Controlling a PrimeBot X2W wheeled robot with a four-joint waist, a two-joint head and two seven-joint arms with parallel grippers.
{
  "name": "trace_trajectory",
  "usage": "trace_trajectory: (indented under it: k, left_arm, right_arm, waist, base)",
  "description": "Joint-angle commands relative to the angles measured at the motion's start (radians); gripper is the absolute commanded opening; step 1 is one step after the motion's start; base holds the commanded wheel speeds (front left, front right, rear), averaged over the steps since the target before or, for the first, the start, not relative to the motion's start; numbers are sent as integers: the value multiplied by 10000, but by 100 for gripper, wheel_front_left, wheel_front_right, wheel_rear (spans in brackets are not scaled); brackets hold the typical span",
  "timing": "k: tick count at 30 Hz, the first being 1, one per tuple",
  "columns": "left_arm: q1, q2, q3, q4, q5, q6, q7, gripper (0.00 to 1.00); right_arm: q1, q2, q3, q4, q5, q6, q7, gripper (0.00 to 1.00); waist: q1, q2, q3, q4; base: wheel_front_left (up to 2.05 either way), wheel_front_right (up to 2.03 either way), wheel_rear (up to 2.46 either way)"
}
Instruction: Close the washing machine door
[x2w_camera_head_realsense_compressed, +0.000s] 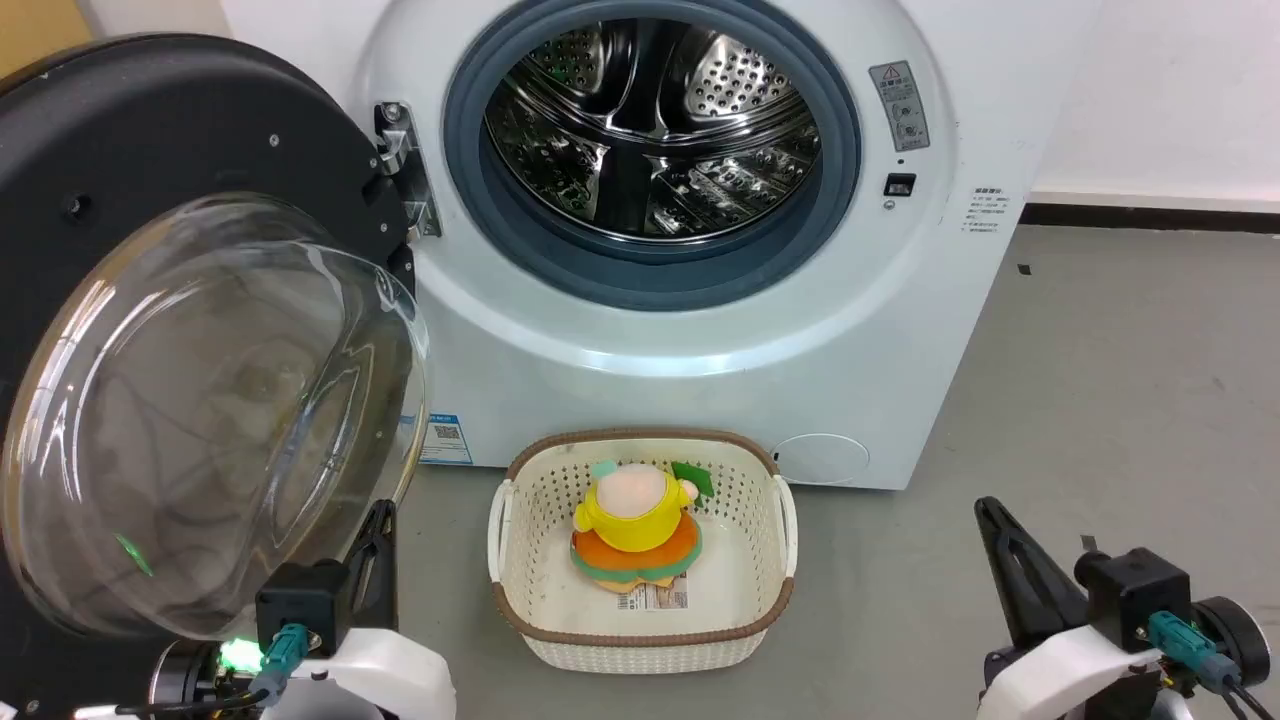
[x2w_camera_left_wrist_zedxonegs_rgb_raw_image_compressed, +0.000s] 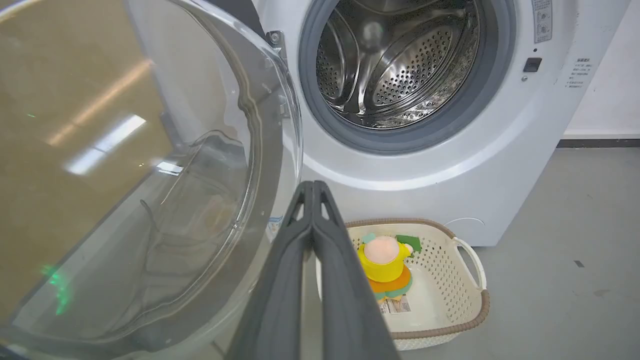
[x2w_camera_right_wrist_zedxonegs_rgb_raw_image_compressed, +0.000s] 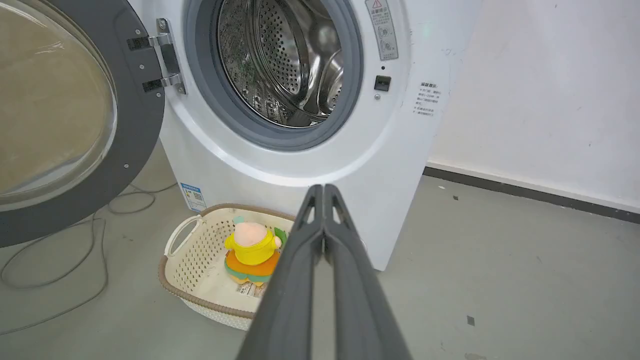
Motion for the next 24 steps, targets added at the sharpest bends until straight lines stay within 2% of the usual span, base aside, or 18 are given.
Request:
trace_trajectory:
  k: [1, 24]
  left_arm:
    - [0, 0, 4, 0, 0, 0, 0, 100]
    - [42, 12, -195, 65, 34, 180, -392, 100]
  right_arm:
    - [0, 0, 2, 0, 0, 0, 0, 100]
    - [85, -11, -5, -4, 219, 1, -392, 100]
  waist:
    - [0, 0, 0, 0]
    - [0, 0, -28, 254]
  base:
    - [0, 0, 0]
    - [0, 0, 0]
